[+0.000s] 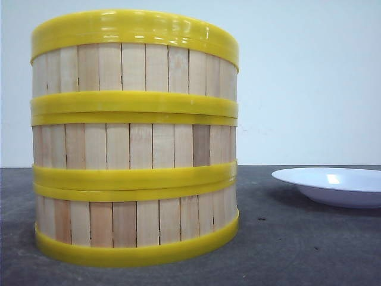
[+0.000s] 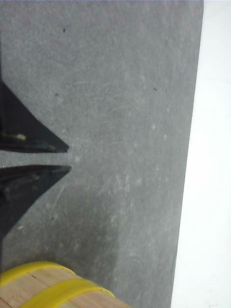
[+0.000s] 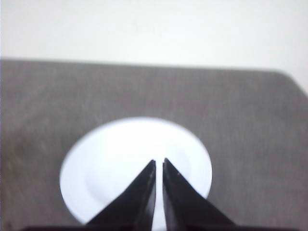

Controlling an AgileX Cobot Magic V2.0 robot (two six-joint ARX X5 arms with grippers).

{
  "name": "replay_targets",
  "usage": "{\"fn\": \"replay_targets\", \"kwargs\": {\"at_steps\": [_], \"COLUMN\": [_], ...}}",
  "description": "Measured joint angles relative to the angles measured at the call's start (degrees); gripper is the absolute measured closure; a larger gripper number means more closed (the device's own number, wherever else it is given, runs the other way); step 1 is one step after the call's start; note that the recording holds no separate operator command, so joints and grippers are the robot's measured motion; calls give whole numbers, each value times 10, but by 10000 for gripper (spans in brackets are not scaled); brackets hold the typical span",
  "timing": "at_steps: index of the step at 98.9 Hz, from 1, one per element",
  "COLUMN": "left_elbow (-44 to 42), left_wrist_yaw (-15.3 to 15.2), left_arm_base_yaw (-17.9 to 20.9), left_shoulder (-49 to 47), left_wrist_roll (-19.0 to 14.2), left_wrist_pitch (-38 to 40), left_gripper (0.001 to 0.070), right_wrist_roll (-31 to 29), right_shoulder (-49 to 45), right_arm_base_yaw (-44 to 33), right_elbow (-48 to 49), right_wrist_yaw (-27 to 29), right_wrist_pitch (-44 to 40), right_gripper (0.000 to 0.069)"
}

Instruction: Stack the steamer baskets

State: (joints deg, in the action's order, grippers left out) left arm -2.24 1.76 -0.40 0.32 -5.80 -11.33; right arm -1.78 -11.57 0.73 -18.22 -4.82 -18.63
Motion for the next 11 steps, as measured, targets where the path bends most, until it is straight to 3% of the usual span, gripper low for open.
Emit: {"fn": "replay_targets", "kwargs": {"at_steps": [11], "left_elbow": [0], "left_wrist_yaw": [0], "left_arm_base_yaw": [0], "left_shoulder": [0], "left_wrist_roll": [0], "left_wrist_pitch": [0], "left_gripper": [691], "right_wrist_roll": [-1], "right_shoulder": [69], "right_arm_base_yaw": [0], "right_elbow": [69], "right_wrist_yaw": [13], "right_wrist_pitch": [0], "right_gripper": [672]}}
